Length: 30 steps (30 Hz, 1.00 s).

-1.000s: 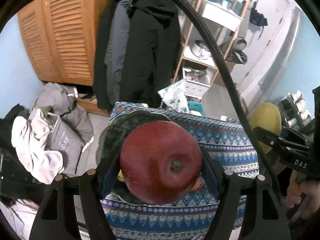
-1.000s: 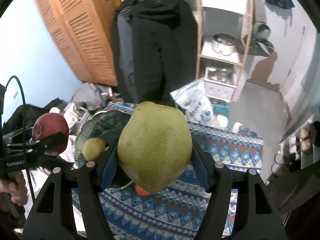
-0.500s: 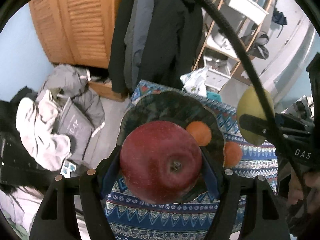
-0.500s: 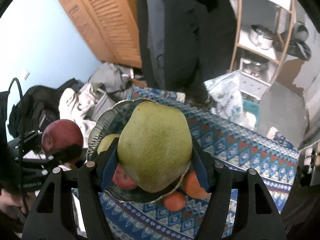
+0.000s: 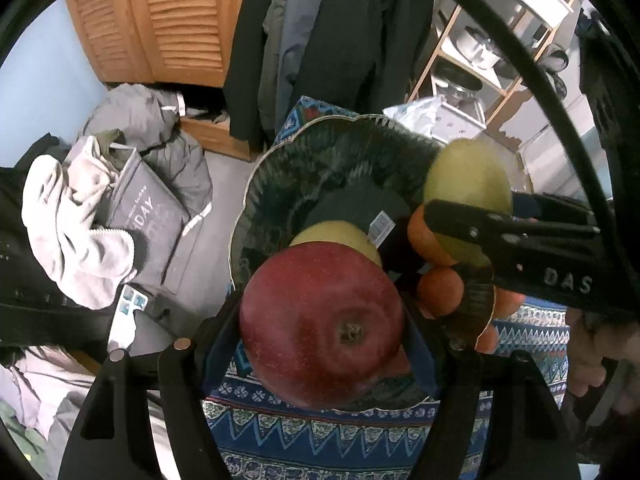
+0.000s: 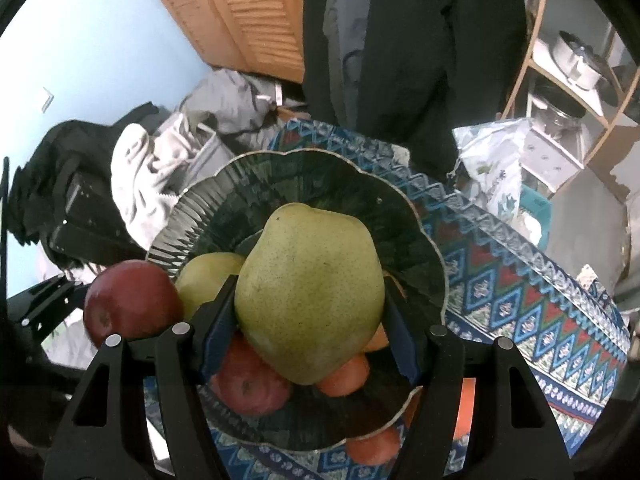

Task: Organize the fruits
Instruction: 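Lower the pear and apple into the glass plate and open both tools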

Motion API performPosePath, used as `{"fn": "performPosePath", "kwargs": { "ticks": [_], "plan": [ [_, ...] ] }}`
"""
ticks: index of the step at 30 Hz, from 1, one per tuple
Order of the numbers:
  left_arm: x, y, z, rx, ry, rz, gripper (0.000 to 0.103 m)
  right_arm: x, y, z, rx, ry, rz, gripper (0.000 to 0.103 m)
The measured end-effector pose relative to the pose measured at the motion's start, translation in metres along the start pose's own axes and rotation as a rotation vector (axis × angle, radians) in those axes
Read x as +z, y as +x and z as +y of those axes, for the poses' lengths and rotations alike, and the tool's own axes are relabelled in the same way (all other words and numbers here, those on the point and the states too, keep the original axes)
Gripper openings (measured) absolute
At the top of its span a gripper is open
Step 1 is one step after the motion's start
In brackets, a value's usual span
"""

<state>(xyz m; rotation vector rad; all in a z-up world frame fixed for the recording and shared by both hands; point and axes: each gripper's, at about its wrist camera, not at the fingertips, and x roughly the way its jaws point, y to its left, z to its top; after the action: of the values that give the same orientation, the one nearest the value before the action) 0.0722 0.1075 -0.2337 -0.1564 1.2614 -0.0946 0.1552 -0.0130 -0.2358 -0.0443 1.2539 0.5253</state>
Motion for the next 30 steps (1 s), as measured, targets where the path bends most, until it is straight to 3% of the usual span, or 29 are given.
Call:
{"fn": "performPosePath", "kwargs": {
  "ticks": [13,19,30],
  "plan": [
    [0.002,-0.001,-0.003,0.029,0.021,-0.005,0.08,0.014,0.027,0.006,0.015,0.02,0.062,0.068],
    [0.001,-0.004,-0.009,0.029,0.036,-0.015,0.082,0.022,0.009,0.008,0.018,0.007,-0.002,0.067],
    [0.004,-0.03,-0.026,0.029,0.059,-0.06,0.082,0.024,-0.051,0.0,-0.055,-0.012,-0.106,0.067]
  ]
}}
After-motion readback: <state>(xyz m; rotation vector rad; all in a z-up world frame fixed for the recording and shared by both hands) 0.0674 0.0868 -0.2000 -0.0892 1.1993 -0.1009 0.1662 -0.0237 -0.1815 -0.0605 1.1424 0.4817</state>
